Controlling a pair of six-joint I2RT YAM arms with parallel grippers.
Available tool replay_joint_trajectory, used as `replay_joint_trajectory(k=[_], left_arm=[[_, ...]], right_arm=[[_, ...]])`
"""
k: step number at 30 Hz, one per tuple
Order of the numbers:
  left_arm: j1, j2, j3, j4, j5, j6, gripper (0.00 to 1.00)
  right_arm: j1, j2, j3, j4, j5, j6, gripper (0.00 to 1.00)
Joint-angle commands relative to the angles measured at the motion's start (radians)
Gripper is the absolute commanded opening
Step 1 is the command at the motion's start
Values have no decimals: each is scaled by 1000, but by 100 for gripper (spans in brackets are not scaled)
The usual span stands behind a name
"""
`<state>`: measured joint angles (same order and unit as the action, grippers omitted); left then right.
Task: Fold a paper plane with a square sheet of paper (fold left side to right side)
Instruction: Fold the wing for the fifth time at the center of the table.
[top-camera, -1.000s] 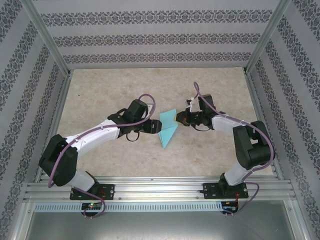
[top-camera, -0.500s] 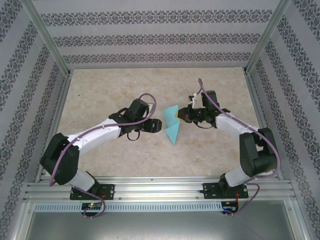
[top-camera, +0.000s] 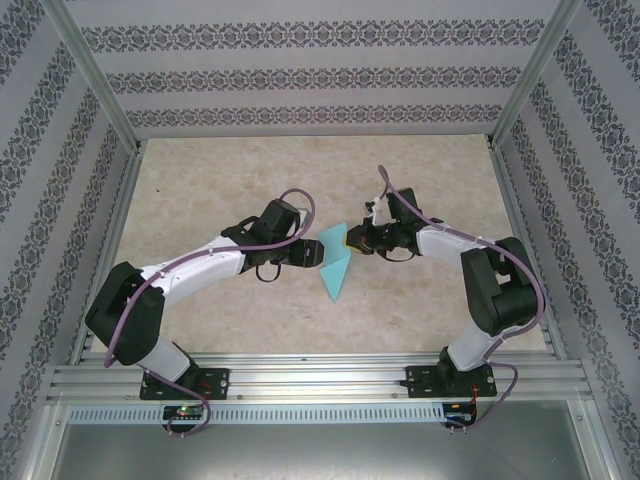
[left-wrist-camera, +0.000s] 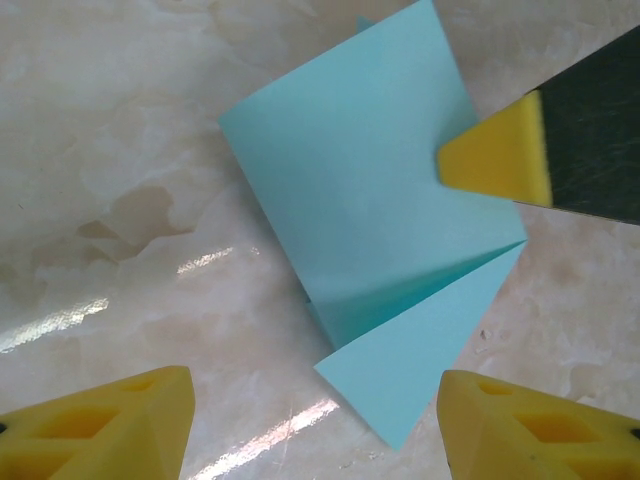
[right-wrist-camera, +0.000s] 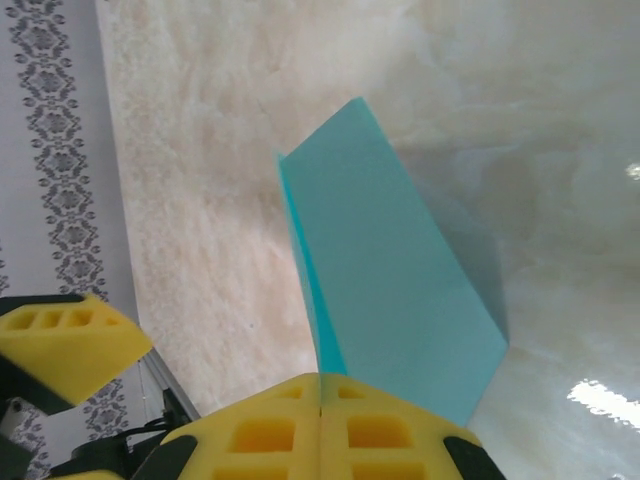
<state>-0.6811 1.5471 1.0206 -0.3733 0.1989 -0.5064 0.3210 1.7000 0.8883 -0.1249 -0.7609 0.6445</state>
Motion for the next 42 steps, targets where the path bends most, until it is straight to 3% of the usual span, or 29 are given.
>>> replay_joint_trajectory(k=[1, 4, 9, 12, 19, 29, 36, 42], left_arm=[[2, 20, 29, -4, 34, -7, 66], [-4, 35, 23, 25, 80, -19, 63], [-25, 91, 15, 86, 147, -53, 49], [-41, 133, 23, 113, 164, -75, 48], [-97, 170, 66, 36, 70, -50, 58], [-84, -13, 46, -27, -128, -72, 75], [-71, -116, 3, -44, -238, -91, 79], [-44, -187, -26, -47, -294, -116, 82]], right_arm=[[19, 38, 16, 64, 30, 34, 4], [22, 53, 5, 76, 52, 47, 4], [20, 46, -2, 61, 79, 45, 4], [20, 43, 0, 37, 92, 37, 5], [17, 26, -5, 33, 86, 35, 5], [15, -25, -4, 139, -13, 99, 5], [30, -11, -53, 380, -106, 228, 3], [80, 29, 6, 450, -126, 275, 2]])
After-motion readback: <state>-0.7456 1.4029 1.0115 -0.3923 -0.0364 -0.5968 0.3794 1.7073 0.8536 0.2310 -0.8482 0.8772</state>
